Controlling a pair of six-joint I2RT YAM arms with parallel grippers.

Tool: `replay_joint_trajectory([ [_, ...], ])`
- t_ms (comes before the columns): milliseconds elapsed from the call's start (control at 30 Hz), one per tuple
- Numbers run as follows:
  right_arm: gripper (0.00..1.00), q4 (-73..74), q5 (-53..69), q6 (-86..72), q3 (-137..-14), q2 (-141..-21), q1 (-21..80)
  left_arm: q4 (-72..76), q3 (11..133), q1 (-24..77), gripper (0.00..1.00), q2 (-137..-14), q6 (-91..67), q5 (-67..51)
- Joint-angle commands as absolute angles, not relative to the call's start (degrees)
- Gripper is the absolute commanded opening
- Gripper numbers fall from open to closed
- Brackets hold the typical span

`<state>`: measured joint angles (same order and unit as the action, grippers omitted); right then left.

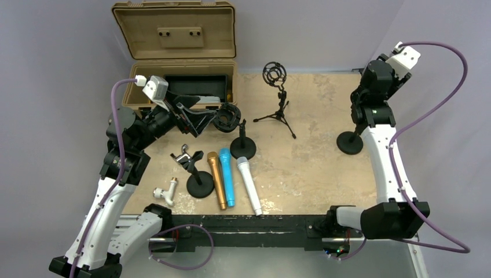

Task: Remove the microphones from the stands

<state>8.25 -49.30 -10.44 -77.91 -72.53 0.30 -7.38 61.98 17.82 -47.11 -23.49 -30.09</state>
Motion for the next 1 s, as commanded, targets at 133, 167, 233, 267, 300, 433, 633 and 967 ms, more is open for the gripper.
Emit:
replay_joint_trajectory([
  [133, 0.27, 4.98, -40.25, -8.02, -74.94, -65.95, 0.40, -5.65, 62.77, 18.19, 0.88, -46.82, -23.55, -31.09],
  [167, 0.24, 4.98, -39.33, -7.88, -74.78, -65.18, 0.93, -5.64, 62.76, 18.19, 0.88, -46.95, -23.55, -31.11],
  [233, 0.19, 4.96, -37.96, -7.65, -74.50, -63.56, 2.32, -5.63, 62.75, 18.19, 0.88, -47.10, -23.66, -31.33],
  [267, 0.16, 4.99, -36.74, -7.46, -74.24, -62.42, 3.22, -5.66, 62.78, 18.19, 0.88, -47.17, -23.71, -31.50],
  [300, 0.13, 4.72, -36.13, -6.99, -73.89, -61.49, 4.30, -5.59, 62.83, 18.19, 0.88, -47.24, -23.73, -31.54],
  [433, 0.05, 4.83, -29.95, -4.89, -73.09, -58.46, 8.50, -5.46, 62.76, 18.19, 0.88, -47.50, -23.90, -31.81],
  [633, 0.00, 4.13, -9.67, -2.50, -72.06, -55.09, 10.88, -5.21, 63.03, 18.49, 0.88, -48.85, -24.43, -33.20],
  [967, 0.00, -5.45, 15.26, 2.57, -65.34, -51.99, 18.23, -6.26, 64.66, 21.04, 0.88, -52.57, -24.17, -36.76],
])
